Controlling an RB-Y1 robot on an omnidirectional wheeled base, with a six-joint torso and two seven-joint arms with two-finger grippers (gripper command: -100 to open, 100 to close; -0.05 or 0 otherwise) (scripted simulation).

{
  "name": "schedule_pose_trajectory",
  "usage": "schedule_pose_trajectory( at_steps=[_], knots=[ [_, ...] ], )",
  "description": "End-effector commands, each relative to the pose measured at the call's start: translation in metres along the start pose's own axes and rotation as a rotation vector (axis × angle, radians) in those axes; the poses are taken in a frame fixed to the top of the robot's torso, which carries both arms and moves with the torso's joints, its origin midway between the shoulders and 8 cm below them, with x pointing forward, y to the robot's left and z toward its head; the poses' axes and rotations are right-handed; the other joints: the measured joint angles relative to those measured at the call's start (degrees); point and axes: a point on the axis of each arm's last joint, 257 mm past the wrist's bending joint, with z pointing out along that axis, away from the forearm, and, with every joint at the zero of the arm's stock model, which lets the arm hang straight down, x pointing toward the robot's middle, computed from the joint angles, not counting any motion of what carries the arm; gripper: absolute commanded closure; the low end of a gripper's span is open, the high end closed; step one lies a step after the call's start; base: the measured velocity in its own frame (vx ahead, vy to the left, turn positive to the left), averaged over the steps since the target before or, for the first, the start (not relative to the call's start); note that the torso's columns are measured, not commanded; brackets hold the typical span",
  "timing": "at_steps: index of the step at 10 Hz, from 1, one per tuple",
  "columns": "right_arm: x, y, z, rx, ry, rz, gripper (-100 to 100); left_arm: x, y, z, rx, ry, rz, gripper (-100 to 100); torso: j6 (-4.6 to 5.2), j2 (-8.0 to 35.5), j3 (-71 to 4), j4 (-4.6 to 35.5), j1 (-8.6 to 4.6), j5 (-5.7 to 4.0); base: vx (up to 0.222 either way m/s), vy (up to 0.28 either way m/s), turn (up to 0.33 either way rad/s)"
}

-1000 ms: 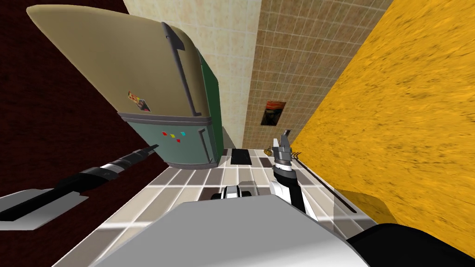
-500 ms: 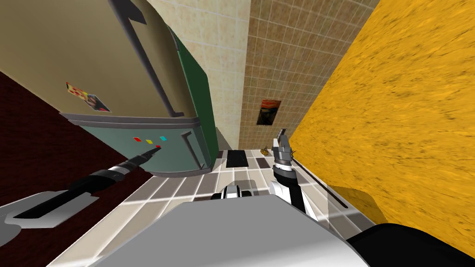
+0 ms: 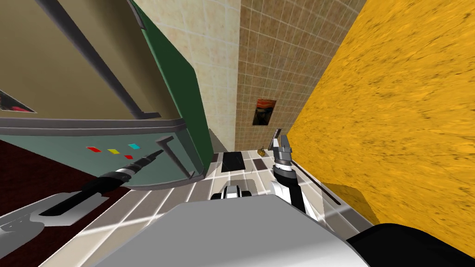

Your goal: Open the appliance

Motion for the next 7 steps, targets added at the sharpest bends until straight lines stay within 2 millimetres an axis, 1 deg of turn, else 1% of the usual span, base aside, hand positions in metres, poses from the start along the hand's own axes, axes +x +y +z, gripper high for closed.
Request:
schedule_pose_trajectory(
  at_steps=[1,3,4,5,6,7],
  knots=[
    [0.0,0.0,0.0,0.0,0.0,0.0,0,0.01,0.01,0.002,-0.026,-0.002,0.014,-100,-0.02,0.0,0.0,0.0,0.1,0.05,0.116,-0.057,-0.033],
    [0.0,0.0,0.0,0.0,0.0,0.0,0,0.008,0.008,0.001,-0.024,-0.002,0.014,-100,-0.03,0.3,0.2,0.1,0.15,0.05,0.029,-0.016,-0.002],
    [0.0,0.0,0.0,0.0,0.0,0.0,0,0.008,0.008,0.001,-0.024,-0.002,0.014,100,-0.02,0.3,0.2,0.1,0.13,0.06,0.006,0.0,0.008],
    [0.0,0.0,0.0,0.0,0.0,0.0,0,0.014,-0.003,-0.001,0.014,0.024,0.026,100,0.05,0.2,0.1,0.1,-0.02,0.0,-0.109,0.091,0.064],
    [0.0,0.0,0.0,0.0,0.0,0.0,0,0.021,-0.016,-0.002,0.056,0.051,0.036,100,-0.09,0.5,0.2,0.2,0.18,0.04,-0.264,0.166,0.093],
    [0.0,0.0,0.0,0.0,0.0,0.0,0,0.029,-0.028,-0.005,0.097,0.079,0.043,100,-0.23,0.8,0.5,0.3,0.37,0.05,-0.332,0.221,0.075]
  ],
)
